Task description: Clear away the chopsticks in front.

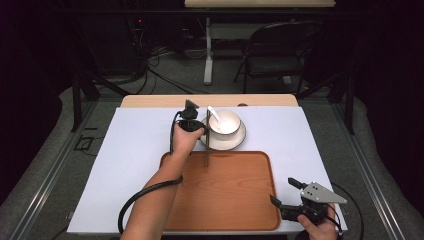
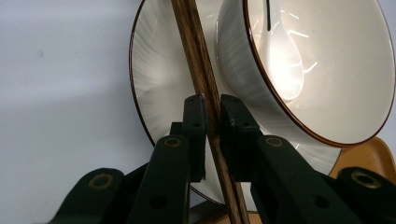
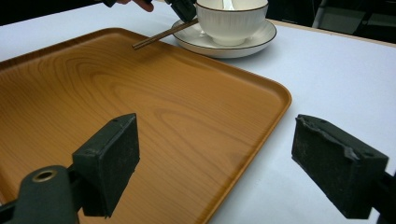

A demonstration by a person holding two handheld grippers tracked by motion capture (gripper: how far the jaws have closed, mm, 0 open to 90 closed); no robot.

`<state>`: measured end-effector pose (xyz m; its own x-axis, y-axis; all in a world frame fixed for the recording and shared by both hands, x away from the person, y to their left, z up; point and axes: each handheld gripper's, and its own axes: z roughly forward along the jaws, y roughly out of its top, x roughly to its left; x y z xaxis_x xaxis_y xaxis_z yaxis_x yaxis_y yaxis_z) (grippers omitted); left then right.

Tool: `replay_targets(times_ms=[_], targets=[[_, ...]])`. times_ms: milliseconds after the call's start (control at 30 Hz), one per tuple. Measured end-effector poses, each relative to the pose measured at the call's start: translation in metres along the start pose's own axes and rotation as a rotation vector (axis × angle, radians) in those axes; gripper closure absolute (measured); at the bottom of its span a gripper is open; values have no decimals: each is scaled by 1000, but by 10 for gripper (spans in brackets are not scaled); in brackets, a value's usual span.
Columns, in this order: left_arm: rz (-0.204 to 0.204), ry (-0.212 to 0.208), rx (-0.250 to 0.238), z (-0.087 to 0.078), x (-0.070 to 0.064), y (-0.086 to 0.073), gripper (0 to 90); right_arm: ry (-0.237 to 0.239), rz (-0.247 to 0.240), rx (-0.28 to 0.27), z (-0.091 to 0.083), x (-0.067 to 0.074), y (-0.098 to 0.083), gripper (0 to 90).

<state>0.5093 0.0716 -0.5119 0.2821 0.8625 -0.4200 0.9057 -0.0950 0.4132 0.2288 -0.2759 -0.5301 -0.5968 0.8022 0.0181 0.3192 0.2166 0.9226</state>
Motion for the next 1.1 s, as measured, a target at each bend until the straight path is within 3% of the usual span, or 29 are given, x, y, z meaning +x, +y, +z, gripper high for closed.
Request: replay_targets(times_ms=[200,500,733,933,1100], targets=[[-21,13,10,1,0,1,821,0,-2,0,0,0,0,147],[-85,20,27,1,4,4,817,1,-1,0,0,0,0,147],[-128,5,36,0,8,6,843,2,-2,-1,0,0,0,147],[-147,-1,17,-5,10,5,847,1,-2,0,0,0,0,147],[-152,-4,-13,-20,14,5,847,2,-1,2,1,0,0,147]])
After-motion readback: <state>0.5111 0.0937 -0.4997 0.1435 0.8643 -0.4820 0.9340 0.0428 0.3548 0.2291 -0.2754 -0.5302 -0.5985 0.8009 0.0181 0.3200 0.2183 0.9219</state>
